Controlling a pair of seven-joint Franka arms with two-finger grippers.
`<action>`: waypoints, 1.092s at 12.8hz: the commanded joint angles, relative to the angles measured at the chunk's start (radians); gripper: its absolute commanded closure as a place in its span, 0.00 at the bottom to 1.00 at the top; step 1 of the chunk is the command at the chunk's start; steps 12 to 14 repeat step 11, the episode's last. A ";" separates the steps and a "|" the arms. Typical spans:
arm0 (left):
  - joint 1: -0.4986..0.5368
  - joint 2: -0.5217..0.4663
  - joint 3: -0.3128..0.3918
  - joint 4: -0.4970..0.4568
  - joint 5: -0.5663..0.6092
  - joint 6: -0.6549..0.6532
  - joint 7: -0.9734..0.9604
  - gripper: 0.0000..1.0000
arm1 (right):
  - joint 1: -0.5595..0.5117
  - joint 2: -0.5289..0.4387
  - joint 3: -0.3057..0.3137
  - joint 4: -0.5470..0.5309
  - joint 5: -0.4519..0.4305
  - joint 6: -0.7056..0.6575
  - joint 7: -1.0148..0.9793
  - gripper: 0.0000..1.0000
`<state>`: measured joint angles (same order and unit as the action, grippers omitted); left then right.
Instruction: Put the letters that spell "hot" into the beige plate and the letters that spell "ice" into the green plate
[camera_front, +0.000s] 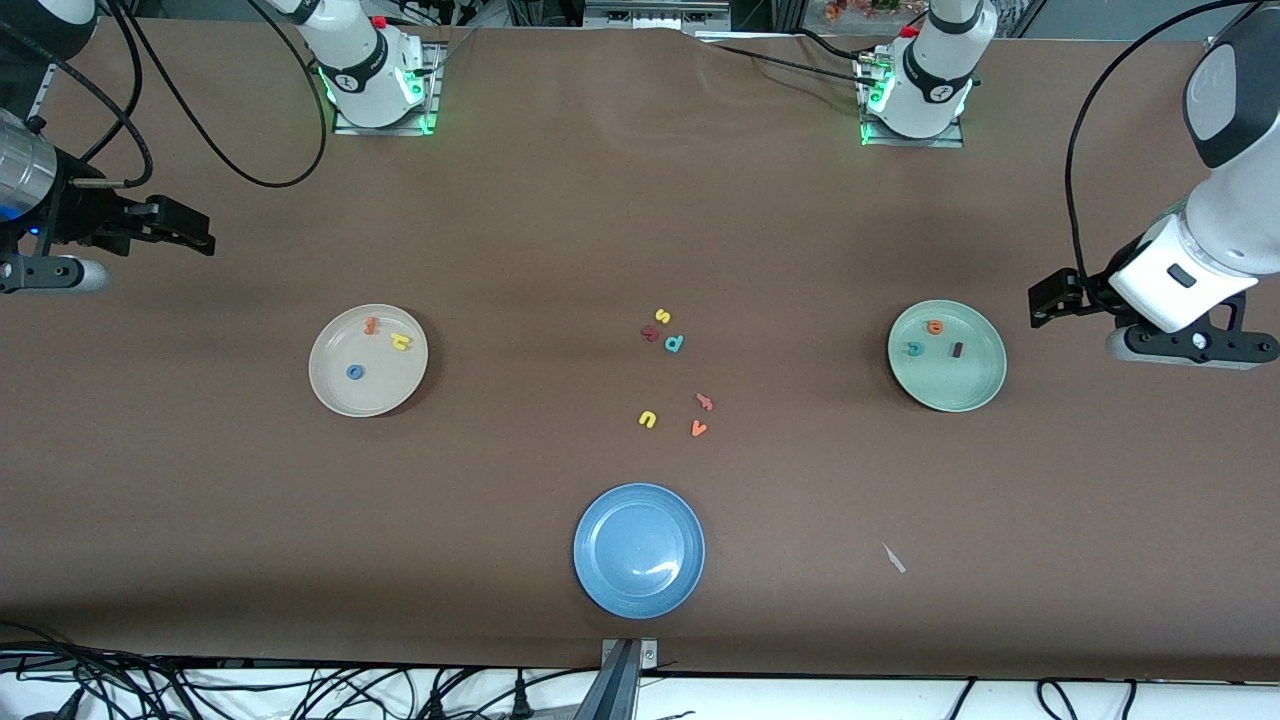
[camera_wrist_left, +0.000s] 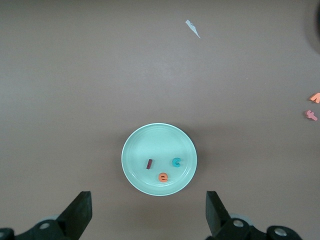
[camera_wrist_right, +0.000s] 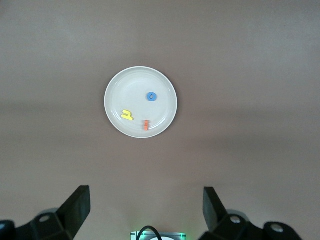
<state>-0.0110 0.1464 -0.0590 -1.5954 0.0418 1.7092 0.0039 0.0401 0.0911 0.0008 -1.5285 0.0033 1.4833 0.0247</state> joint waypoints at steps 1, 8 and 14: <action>-0.009 -0.007 0.001 0.014 -0.016 -0.022 0.011 0.00 | 0.000 0.009 -0.005 0.024 0.021 -0.012 -0.006 0.00; -0.017 -0.008 0.002 0.015 -0.014 -0.023 0.004 0.00 | -0.003 0.010 -0.007 0.024 0.021 -0.011 -0.006 0.00; -0.014 -0.007 0.002 0.056 -0.013 -0.075 -0.034 0.00 | -0.003 0.016 -0.007 0.024 0.021 -0.011 -0.006 0.00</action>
